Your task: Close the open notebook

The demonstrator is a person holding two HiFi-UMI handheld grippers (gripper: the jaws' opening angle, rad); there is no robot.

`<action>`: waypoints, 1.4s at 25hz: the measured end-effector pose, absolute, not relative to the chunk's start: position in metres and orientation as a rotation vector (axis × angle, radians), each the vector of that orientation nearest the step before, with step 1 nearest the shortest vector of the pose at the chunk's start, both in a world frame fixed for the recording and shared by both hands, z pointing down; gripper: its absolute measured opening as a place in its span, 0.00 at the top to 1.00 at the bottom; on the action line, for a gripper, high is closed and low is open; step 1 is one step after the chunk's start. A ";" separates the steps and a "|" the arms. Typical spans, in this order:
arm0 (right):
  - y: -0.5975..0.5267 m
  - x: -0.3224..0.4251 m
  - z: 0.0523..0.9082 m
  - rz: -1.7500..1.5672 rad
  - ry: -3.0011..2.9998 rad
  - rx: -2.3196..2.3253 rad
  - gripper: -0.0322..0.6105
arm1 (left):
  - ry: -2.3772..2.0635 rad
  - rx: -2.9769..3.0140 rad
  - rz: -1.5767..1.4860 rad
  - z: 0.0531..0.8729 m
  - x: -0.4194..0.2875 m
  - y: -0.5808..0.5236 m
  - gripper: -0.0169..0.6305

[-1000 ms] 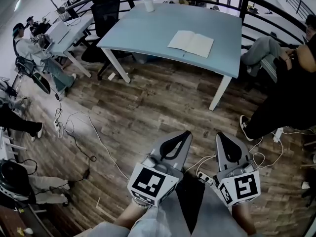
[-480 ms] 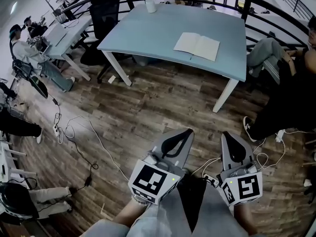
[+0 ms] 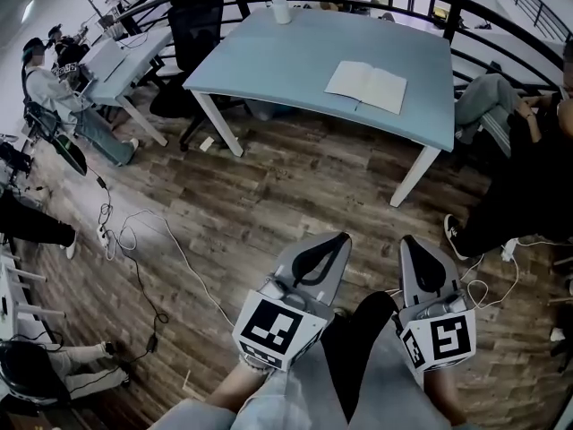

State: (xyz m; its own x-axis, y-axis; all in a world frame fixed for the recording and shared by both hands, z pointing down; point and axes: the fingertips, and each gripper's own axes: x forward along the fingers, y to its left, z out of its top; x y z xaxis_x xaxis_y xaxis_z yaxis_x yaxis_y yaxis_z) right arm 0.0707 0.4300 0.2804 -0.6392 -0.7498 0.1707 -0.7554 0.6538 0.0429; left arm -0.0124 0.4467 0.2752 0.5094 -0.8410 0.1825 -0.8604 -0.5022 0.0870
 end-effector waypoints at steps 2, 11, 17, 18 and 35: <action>0.431 0.071 0.279 0.039 -2.697 1.235 0.95 | -1.484 2.552 0.151 0.274 -0.015 0.449 0.97; 0.427 0.072 0.283 0.045 -2.696 1.246 0.95 | -1.513 2.554 0.162 0.274 -0.022 0.447 0.97; 0.413 0.065 0.286 0.052 -2.704 1.222 0.95 | -1.527 2.561 0.180 0.276 -0.028 0.435 0.97; 0.410 0.062 0.285 0.047 -2.708 1.213 0.95 | -1.530 2.561 0.179 0.276 -0.030 0.432 0.97; 0.271 0.051 0.286 0.032 -2.758 1.023 0.95 | -1.647 2.430 0.167 0.280 -0.035 0.305 0.97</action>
State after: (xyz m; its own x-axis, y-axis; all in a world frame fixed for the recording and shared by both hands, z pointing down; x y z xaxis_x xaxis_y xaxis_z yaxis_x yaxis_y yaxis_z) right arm 0.0506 0.2706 0.2864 -0.7405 -0.6436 0.1937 -0.6479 0.7601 0.0487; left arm -0.0351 0.3052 0.2801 0.3726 -0.9051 0.2049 -0.9278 -0.3588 0.1021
